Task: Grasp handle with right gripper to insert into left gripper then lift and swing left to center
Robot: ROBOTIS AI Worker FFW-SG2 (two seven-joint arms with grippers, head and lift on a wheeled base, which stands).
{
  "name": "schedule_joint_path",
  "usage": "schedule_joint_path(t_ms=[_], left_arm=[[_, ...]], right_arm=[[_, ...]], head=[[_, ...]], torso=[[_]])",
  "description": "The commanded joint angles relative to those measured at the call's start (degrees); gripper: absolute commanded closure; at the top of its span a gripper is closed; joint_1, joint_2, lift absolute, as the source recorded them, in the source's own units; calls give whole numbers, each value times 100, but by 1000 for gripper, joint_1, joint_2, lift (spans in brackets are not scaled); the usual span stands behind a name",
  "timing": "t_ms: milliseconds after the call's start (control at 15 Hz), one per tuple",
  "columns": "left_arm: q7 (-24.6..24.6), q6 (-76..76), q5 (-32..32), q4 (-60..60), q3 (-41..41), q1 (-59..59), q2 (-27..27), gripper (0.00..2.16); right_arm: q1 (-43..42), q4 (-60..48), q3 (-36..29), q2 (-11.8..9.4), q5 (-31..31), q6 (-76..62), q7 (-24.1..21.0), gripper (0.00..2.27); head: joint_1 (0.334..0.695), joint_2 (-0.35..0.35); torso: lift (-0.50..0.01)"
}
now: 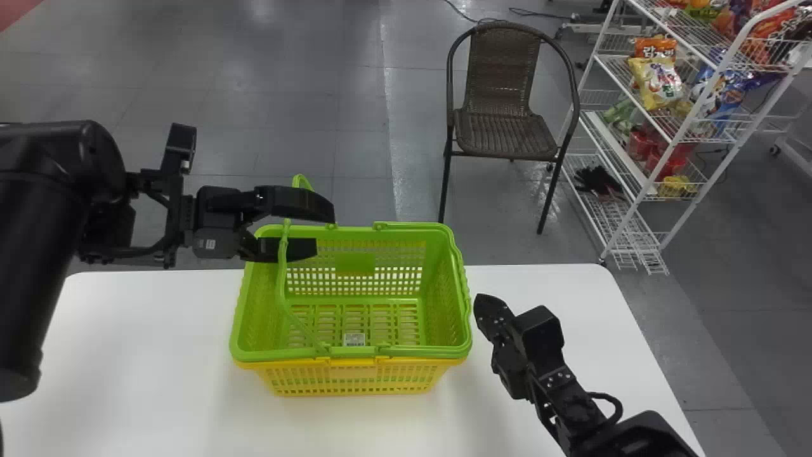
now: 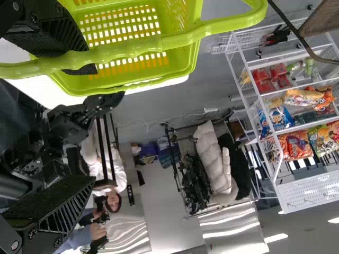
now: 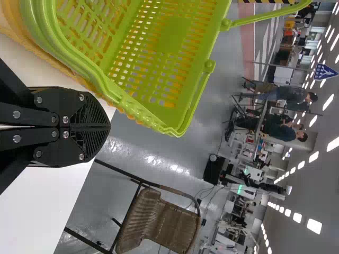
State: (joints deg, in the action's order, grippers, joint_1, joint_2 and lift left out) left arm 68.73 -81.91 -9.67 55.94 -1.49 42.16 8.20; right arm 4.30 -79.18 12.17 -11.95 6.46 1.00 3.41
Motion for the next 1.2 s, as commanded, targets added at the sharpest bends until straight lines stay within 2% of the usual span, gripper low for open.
schedule_joint_path(t_ms=[0, 533, 1133], left_arm=[[0, 3, -8, -5, 0, -15, -20, 100], [0, 21, -17, -13, 0, -68, -37, 100], [0, 21, -158, -13, 0, -68, -73, 100]], right_arm=[[-43, 16, 49, 0, -4, 37, -7, 2128], [-52, -116, 40, 17, -48, 72, -33, 2128], [176, -1056, 75, 44, -118, 529, -103, 2125]], head=[[695, -98], [695, -97], [695, -95]], torso=[[0], [0], [0]])
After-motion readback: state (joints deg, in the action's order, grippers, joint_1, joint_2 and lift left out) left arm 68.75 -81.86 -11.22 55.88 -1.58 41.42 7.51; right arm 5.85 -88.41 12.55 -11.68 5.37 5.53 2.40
